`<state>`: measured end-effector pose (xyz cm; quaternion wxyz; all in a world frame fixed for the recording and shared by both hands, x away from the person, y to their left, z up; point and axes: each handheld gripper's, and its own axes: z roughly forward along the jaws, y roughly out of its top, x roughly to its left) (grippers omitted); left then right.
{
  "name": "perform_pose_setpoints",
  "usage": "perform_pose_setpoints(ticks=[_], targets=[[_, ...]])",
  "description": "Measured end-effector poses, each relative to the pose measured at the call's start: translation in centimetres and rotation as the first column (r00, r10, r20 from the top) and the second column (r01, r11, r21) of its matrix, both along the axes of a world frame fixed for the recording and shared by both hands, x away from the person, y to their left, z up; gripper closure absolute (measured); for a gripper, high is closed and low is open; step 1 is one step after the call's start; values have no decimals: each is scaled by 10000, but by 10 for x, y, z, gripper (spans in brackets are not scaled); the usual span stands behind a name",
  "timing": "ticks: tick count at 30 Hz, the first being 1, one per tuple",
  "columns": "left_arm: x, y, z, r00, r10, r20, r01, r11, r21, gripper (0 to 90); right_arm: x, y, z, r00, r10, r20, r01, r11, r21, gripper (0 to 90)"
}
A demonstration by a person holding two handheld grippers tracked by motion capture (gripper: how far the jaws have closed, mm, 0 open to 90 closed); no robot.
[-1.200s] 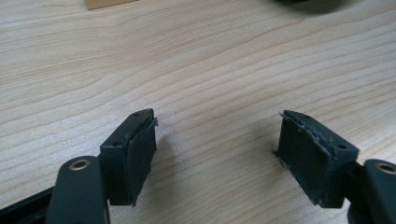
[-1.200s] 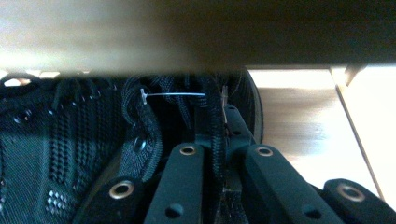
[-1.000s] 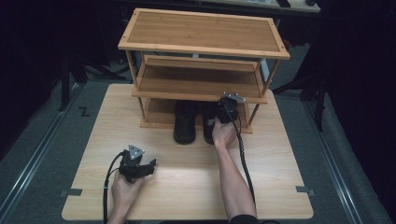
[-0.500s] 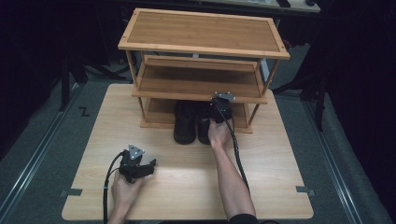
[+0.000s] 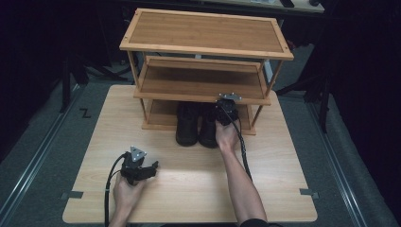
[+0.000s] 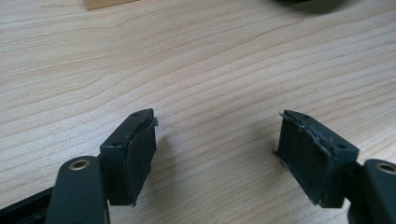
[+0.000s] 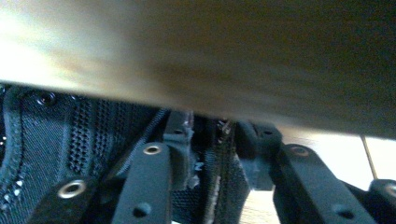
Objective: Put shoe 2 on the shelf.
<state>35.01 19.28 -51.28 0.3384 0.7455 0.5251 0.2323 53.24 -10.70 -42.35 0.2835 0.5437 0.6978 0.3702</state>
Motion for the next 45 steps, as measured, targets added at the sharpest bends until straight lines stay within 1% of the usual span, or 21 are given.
perform_pose_setpoints(ticks=[5, 8, 9, 10, 11, 14, 15, 18, 21, 24, 26, 27, 29, 30, 31, 32, 34, 37, 39, 42, 45], targets=[[3, 0, 0, 10000, 76, 27, -76, 10000, -49, 299, -2, -8, 1, 9999, 119, -12, -119, 9998, 129, 580], [7, -3, 1, 9999, 101, 18, -101, 9999, -7, 331, -7, -15, 6, 9997, 162, 176, -166, 9997, 194, 549], [10, -6, 2, 9999, 52, -101, -52, 10000, 8, 337, -9, -17, 9, 9993, 239, 272, -243, 9996, 140, 545], [12, -9, 4, 9999, -14, -147, 14, 10000, -32, 343, -15, -21, 15, 9985, 321, 447, -319, 9995, -57, 536], [14, -12, 6, 9999, -89, -116, 89, 9999, -47, 343, -15, -21, 15, 9985, 321, 447, -319, 9995, -57, 536], [22, -26, 18, 9989, -447, 150, 451, 9986, -287, 350, -30, -34, 26, 9959, 651, 625, -642, 9978, -164, 534], [22, -26, 18, 9989, -447, 150, 451, 9986, -287, 349, -30, -34, 26, 9959, 651, 625, -642, 9978, -164, 534], [29, -37, 27, 9971, -682, 325, 698, 9962, -512, 348, -45, -47, 28, 9929, 833, 852, -828, 9965, -90, 536], [37, -47, 36, 9953, -873, 410, 899, 9937, -670, 350, -58, -59, 22, 9923, 1048, 666, -1051, 9945, 12, 536], [46, -58, 43, 9928, -1104, 475, 1133, 9915, -641, 350, -71, -66, 12, 9901, 1362, 341, -1362, 9907, -42, 536], [52, -65, 47, 9913, -1227, 486, 1257, 9900, -643, 349, -80, -65, 4, 9872, 1580, 241, -1580, 9874, 1, 536], [54, -69, 48, 9907, -1253, 539, 1287, 9895, -655, 354, -90, -62, -2, 9812, 1920, 201, -1920, 9814, -18, 534], [59, -75, 51, 9901, -1283, 576, 1322, 9887, -700, 357, -94, -59, -4, 9779, 2082, 182, -2082, 9781, -13, 533], [61, -78, 52, 9895, -1312, 599, 1354, 9881, -727, 364, -97, -55, -6, 9735, 2280, 166, -2281, 9736, 39, 530], [63, -81, 53, 9888, -1323, 687, 1377, 9872, -808, 391, -103, -48, -8, 9648, 2620, 221, -2623, 9649, 116, 525], [66, -84, 54, 9885, -1309, 762, 1375, 9865, -893, 391, -103, -48, -8, 9648, 2620, 221, -2623, 9649, 116, 525], [73, -90, 55, 9886, -1345, 677, 1396, 9872, -768, 436, -104, -36, -10, 9570, 2893, 202, -2896, 9571, 137, 520], [81, -98, 57, 9883, -1349, 707, 1394, 9883, -626, 474, -101, -30, -12, 9548, 2968, 155, -2970, 9547, 186, 519], [85, -101, 60, 9873, -1342, 854, 1400, 9880, -650, 477, -99, -24, -13, 9565, 2912, 168, -2915, 9564, 169, 526], [88, -102, 65, 9862, -1240, 1097, 1363, 9842, -1127, 531, -94, -17, -15, 9598, 2803, 153, -2803, 9599, 34, 549], [92, -103, 68, 9872, -1190, 1062, 1313, 9843, -1180, 610, -90, -13, -14, 9572, 2893, 135, -2895, 9570, 177, 619]])
